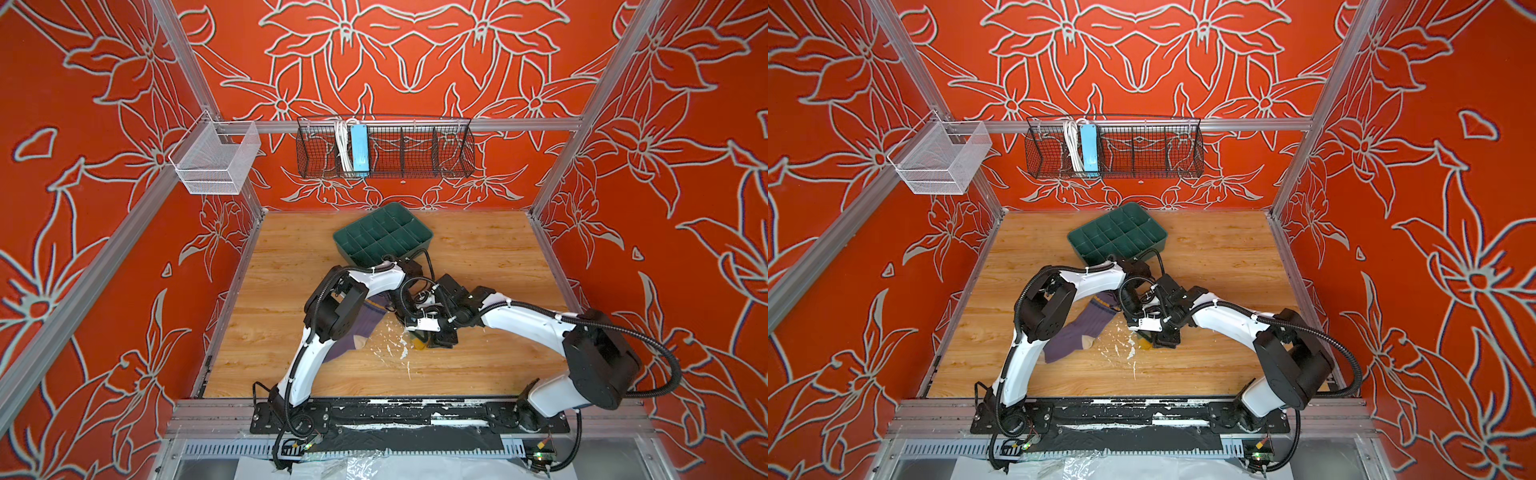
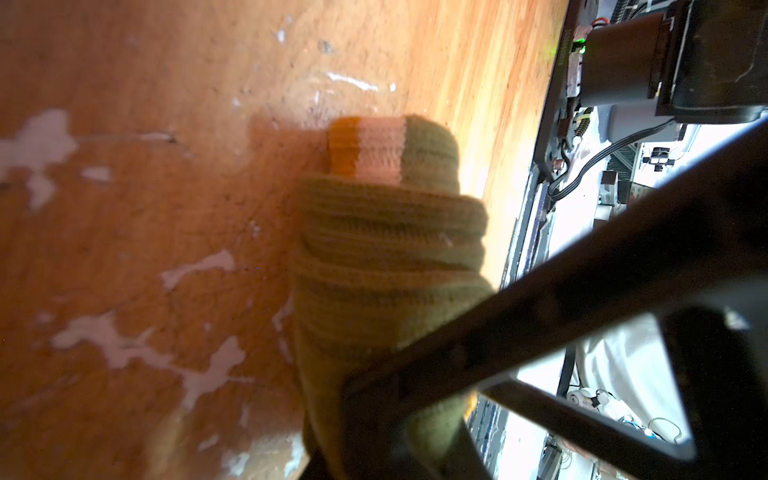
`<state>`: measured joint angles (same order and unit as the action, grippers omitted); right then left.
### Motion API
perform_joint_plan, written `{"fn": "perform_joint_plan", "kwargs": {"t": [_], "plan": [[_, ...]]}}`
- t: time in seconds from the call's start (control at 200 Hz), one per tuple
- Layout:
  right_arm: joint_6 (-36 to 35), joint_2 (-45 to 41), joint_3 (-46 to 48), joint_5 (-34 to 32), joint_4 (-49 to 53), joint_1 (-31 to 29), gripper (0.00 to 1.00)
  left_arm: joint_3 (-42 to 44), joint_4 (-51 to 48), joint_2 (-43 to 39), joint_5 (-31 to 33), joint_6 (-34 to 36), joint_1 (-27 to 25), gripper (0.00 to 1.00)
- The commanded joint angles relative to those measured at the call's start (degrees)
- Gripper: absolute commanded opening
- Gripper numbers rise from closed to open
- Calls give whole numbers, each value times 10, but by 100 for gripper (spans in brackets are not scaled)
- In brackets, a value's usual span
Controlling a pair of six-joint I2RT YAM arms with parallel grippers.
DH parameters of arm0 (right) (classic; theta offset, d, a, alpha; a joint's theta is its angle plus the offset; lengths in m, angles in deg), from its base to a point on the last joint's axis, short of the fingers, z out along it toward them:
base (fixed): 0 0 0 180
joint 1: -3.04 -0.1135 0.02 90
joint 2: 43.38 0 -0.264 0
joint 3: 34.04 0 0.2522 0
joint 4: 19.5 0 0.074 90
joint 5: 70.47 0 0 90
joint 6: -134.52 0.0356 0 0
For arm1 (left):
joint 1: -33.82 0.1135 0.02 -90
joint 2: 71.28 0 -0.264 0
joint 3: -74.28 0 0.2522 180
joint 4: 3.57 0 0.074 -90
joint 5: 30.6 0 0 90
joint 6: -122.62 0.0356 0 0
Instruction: Roll the socks
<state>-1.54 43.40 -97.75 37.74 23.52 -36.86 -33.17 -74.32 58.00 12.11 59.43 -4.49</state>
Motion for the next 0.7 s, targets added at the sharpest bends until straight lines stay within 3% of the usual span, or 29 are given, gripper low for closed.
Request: {"fn": "perform_joint_plan", "kwargs": {"t": [0.0, 0.33, 0.696], "plan": [[39, 34, 43, -74, -17, 0, 66, 16, -2, 11, 77, 1, -2, 0], [54, 1, 82, -129, -22, -4, 61, 17, 3, 6, 76, -6, 1, 0], [62, -31, 94, -139, 1, -4, 76, 16, 0, -10, 87, -2, 6, 0]]}}
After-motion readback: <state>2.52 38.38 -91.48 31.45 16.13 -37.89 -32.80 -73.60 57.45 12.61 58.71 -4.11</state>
